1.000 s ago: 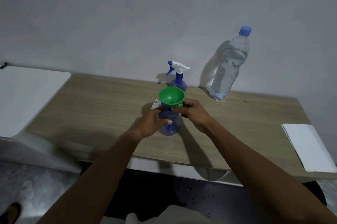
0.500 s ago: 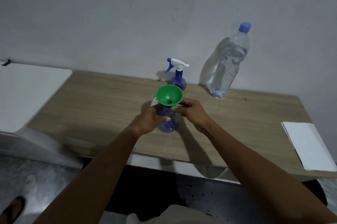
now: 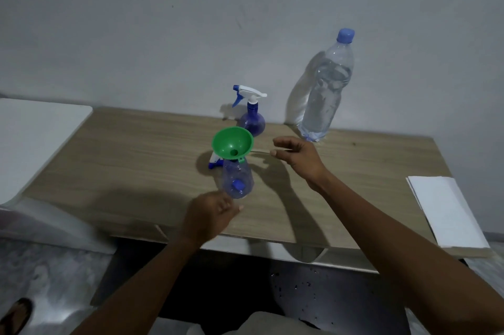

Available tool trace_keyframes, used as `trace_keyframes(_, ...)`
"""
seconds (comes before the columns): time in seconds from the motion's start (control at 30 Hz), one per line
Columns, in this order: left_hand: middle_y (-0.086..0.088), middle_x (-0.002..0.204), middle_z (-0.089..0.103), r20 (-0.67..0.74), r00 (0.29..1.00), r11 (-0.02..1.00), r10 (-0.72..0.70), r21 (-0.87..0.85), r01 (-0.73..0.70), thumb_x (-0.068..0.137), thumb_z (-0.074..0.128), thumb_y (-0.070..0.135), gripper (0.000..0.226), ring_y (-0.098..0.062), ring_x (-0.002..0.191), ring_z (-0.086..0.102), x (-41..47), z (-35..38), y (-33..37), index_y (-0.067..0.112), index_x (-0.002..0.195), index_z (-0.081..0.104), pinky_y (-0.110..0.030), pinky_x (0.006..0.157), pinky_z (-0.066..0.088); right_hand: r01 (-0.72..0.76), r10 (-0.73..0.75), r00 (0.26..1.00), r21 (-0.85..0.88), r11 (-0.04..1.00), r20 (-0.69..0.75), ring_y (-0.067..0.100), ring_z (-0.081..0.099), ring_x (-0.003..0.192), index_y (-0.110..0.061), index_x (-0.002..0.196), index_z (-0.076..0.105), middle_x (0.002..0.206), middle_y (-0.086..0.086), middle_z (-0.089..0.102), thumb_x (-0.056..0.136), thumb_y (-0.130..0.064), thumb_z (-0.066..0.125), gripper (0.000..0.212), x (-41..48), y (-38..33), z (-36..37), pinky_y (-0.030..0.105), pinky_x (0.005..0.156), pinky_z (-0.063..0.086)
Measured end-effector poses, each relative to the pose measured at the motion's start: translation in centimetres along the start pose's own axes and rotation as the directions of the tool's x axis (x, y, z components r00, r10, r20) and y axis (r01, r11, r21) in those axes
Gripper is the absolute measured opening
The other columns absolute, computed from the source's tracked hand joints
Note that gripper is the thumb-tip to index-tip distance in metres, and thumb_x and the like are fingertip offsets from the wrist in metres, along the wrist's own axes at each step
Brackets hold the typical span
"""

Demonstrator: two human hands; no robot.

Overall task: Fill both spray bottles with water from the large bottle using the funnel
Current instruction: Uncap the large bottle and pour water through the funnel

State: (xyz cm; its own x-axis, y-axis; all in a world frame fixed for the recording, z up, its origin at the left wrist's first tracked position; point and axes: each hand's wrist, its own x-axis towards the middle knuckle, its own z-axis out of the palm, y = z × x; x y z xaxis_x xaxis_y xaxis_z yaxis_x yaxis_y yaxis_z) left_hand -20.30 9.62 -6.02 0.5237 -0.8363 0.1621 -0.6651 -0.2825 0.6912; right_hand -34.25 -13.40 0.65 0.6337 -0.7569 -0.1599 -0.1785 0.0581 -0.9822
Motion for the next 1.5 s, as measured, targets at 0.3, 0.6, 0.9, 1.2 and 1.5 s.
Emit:
trace_keyframes(0.3, 0.005, 0.122, 0.07, 0.193, 0.98, 0.975, 0.05, -0.221, -0.006, 0.088, 0.073, 0.045, 0.05, -0.005, 0.109, 0.065, 8.4, 8.1, 13.6, 0.026, 0.133, 0.063, -0.035, 0.094, 0.057, 0.084, -0.106, 0.936, -0.08, 0.993, -0.336, 0.017, 0.071, 0.096, -0.015, 0.103, 0.076, 0.107, 0.003, 0.075, 0.081, -0.018, 0.085, 0.023, 3.1, -3.3, -9.5, 0.032, 0.087, 0.058)
trace_keyframes(0.6, 0.0, 0.147, 0.054, 0.051, 0.998, 0.964, -0.044, -0.261, 0.055, 0.096, 0.064, 0.043, 0.06, -0.022, 0.129, 0.056, 22.9, 9.5, 20.0, 0.029, 0.149, 0.042, -0.039, 0.105, 0.051, 0.136, -0.213, 0.919, -0.242, 0.961, -0.331, 0.017, 0.064, 0.107, -0.026, 0.134, 0.053, 0.127, -0.003, 0.061, 0.075, -0.041, 0.088, 0.071, 8.9, -9.4, -14.9, 0.034, 0.091, 0.056)
trace_keyframes(0.9, -0.002, 0.144, 0.056, 0.117, 0.991, 0.95, -0.067, -0.297, 0.099, 0.098, 0.062, 0.039, 0.056, -0.027, 0.125, 0.058, 24.7, 9.4, 19.5, 0.032, 0.15, 0.042, -0.047, 0.106, 0.05, 0.104, -0.158, 0.968, -0.262, 0.96, -0.196, 0.024, 0.068, 0.106, -0.026, 0.126, 0.04, 0.114, 0.001, 0.064, 0.064, -0.039, 0.096, 0.084, 9.8, -9.7, -14.6, 0.041, 0.092, 0.059)
trace_keyframes(1.2, 0.006, 0.114, 0.073, 0.105, 0.994, 0.904, -0.029, -0.422, 0.071, 0.09, 0.074, 0.029, 0.046, -0.012, 0.103, 0.067, 19.0, 7.9, 19.7, 0.031, 0.134, 0.063, -0.031, 0.092, 0.056, 0.177, -0.288, 0.926, -0.395, 0.901, -0.243, 0.011, 0.07, 0.103, -0.031, 0.133, 0.061, 0.116, -0.012, 0.073, 0.051, -0.056, 0.09, 0.091, 3.3, -8.6, -14.1, 0.043, 0.093, 0.059)
trace_keyframes(1.5, 0.009, 0.112, 0.075, 0.223, 0.975, 0.884, 0.012, -0.458, 0.094, 0.053, 0.092, 0.05, 0.079, -0.011, 0.104, 0.071, 12.2, 6.5, 18.0, 0.026, 0.124, 0.066, -0.043, 0.092, 0.06, 0.224, -0.239, 0.971, -0.288, 0.931, -0.017, 0.011, 0.074, 0.1, -0.03, 0.127, 0.066, 0.107, -0.004, 0.078, 0.053, -0.03, 0.099, 0.081, -4.2, -7.6, -12.2, 0.043, 0.091, 0.061)
